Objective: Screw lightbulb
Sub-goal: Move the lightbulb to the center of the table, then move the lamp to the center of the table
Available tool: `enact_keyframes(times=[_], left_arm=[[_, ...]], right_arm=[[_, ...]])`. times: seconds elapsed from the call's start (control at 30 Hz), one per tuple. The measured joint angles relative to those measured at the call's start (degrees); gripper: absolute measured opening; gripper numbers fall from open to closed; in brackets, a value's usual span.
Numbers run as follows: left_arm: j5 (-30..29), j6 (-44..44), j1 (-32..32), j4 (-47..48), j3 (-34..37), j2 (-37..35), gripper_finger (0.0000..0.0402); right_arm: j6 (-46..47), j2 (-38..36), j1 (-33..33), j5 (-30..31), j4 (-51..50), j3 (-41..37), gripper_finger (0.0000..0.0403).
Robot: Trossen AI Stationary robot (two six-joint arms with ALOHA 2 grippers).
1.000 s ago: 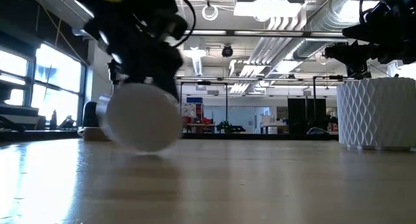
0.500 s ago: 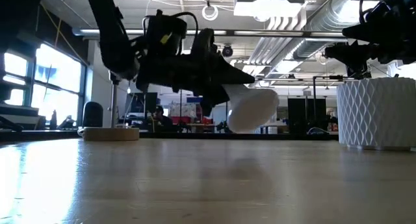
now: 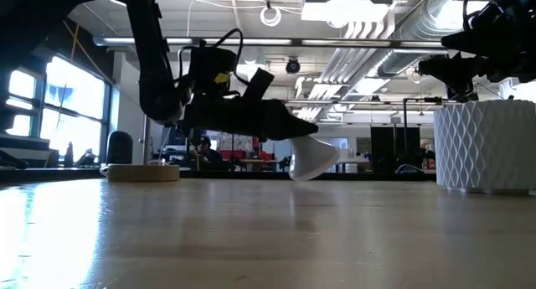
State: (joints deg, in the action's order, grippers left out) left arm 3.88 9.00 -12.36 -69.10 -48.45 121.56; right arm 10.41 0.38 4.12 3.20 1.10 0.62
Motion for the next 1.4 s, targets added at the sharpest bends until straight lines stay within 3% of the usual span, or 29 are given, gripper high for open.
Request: enact_keyframes(times=[0.3,0.7,1.03,1.27,1.4], left_arm=[[-2.48,23.75,2.89,3.32,-0.02,-0.02,0.0143],[-3.09,40.83,7.09,6.20,-0.11,-0.17,0.0154],[-3.13,39.56,9.21,9.92,-0.02,-0.02,0.0205],[-3.29,33.50,9.42,12.51,-0.08,-0.11,0.0237],[-7.66,27.93,9.54,13.20,0.02,-0.37,0.0243]], right_arm=[[0.00,0.00,0.00,0.00,0.00,0.00,0.0259],[0.00,0.00,0.00,0.00,0.00,0.00,0.0259],[0.00,0.00,0.00,0.00,0.00,0.02,0.0259],[0.00,0.00,0.00,0.00,0.00,0.02,0.0259],[0.00,0.00,0.00,0.00,0.00,0.02,0.0259]])
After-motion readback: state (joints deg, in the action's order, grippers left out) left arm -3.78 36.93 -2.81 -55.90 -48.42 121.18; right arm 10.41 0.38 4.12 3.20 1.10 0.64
